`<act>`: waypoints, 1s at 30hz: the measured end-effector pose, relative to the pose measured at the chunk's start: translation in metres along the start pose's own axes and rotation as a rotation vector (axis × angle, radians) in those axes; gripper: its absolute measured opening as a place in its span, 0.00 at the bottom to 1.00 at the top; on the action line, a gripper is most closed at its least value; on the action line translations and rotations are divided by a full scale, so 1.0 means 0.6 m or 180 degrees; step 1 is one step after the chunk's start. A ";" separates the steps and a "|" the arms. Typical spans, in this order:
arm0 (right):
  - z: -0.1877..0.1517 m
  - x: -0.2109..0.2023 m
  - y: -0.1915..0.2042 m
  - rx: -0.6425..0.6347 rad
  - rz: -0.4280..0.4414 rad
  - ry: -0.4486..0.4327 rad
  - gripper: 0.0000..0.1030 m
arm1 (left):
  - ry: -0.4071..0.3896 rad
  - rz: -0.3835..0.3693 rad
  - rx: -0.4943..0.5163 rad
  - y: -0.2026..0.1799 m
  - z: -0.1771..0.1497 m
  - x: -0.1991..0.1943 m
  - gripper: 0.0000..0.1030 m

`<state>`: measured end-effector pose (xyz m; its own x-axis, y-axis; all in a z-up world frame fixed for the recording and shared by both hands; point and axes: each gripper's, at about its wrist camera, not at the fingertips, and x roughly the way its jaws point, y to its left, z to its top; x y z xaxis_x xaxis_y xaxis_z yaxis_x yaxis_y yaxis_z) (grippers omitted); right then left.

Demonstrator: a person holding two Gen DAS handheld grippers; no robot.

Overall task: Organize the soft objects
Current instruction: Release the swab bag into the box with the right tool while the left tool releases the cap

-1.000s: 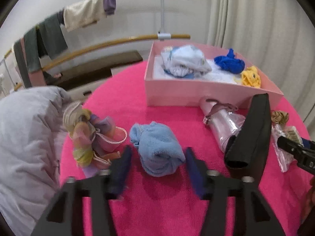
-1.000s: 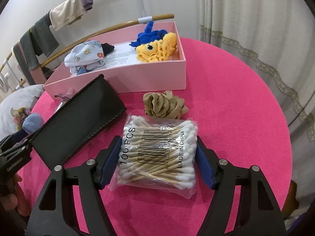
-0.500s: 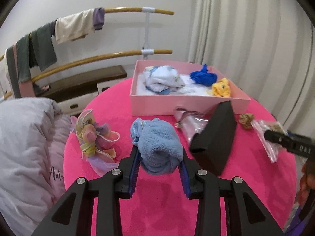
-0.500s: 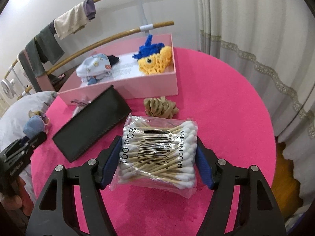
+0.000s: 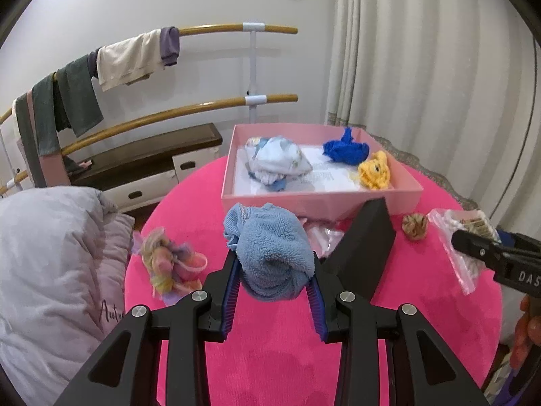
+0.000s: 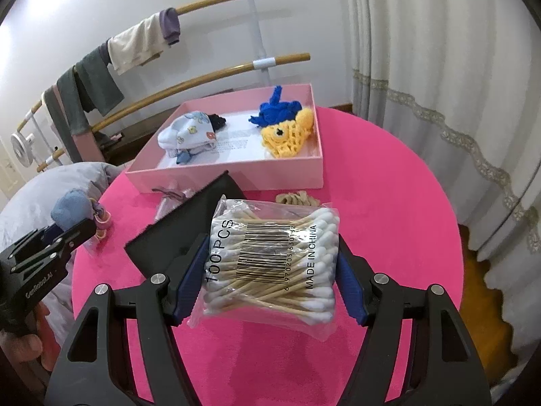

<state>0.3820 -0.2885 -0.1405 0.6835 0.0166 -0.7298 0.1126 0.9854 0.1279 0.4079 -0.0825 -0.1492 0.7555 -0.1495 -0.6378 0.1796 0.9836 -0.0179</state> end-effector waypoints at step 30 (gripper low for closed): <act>0.289 0.124 0.033 -0.0233 0.0190 -0.0127 0.65 | -0.0085 -0.0222 -0.0055 0.003 0.337 0.184 0.33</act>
<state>0.5599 -0.2973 -0.0759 0.7158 0.0705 -0.6948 0.0188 0.9926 0.1200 0.6191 -0.1175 -0.0639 0.7582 -0.2200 -0.6138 0.2216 0.9723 -0.0748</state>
